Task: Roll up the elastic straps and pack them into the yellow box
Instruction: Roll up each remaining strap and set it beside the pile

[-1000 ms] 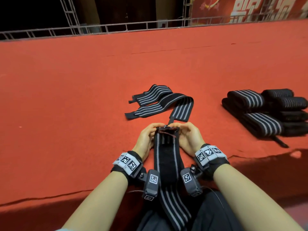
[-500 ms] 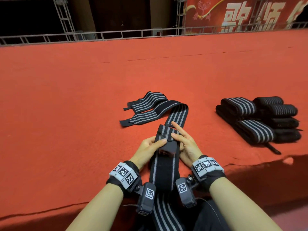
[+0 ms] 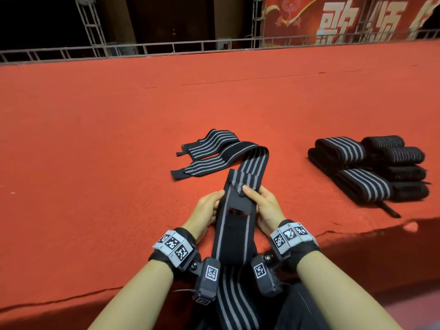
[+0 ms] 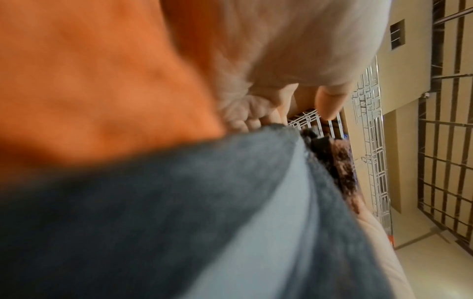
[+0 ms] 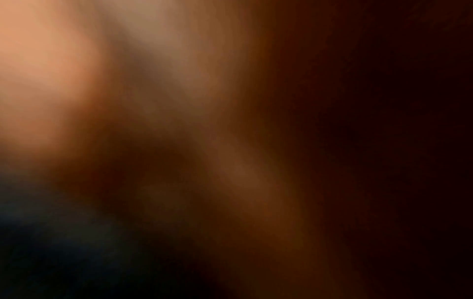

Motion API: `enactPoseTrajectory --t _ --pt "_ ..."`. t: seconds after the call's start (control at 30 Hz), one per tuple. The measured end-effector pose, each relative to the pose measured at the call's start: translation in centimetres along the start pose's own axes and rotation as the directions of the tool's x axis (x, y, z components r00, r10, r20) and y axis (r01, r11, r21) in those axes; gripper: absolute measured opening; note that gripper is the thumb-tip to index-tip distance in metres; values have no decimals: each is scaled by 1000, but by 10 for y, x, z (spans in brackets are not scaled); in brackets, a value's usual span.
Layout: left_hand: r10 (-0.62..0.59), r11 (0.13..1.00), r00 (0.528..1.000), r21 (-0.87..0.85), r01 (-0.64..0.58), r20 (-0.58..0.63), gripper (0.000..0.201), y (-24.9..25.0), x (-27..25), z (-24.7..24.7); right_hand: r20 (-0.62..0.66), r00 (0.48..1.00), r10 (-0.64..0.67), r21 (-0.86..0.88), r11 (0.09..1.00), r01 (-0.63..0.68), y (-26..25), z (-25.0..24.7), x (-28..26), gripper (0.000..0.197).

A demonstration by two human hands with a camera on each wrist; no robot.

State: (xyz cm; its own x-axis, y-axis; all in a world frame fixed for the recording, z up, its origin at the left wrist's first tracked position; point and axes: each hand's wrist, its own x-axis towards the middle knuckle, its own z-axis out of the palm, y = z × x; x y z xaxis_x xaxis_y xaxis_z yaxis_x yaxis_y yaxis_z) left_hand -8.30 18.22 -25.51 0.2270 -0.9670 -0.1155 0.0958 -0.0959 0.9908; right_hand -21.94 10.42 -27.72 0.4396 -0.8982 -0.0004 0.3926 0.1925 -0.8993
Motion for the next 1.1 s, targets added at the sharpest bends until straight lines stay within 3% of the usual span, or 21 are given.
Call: enactPoseTrajectory --t 0.13,0.27,0.47,0.7,0.93,1.1 --pt "24 996 988 86 -38 155 35 0 -6 4 -64 998 -14 41 999 17 2 -5 3 38" --pt "37 994 982 96 -55 185 29 -4 -2 3 -59 994 -98 -85 992 92 3 -2 2 31" --pt "81 996 993 36 -85 85 37 -15 8 0 49 996 -75 -241 967 84 8 3 1 25" --pt "135 990 990 53 -134 -26 30 -20 9 -3 123 992 -22 -376 924 67 6 4 0 22" --pt "158 986 987 58 -158 6 28 -19 12 -5 139 990 -22 -143 989 42 1 0 -4 29" --pt "212 975 977 69 -212 10 35 -21 10 -8 174 984 43 -139 990 -19 -2 0 -3 30"
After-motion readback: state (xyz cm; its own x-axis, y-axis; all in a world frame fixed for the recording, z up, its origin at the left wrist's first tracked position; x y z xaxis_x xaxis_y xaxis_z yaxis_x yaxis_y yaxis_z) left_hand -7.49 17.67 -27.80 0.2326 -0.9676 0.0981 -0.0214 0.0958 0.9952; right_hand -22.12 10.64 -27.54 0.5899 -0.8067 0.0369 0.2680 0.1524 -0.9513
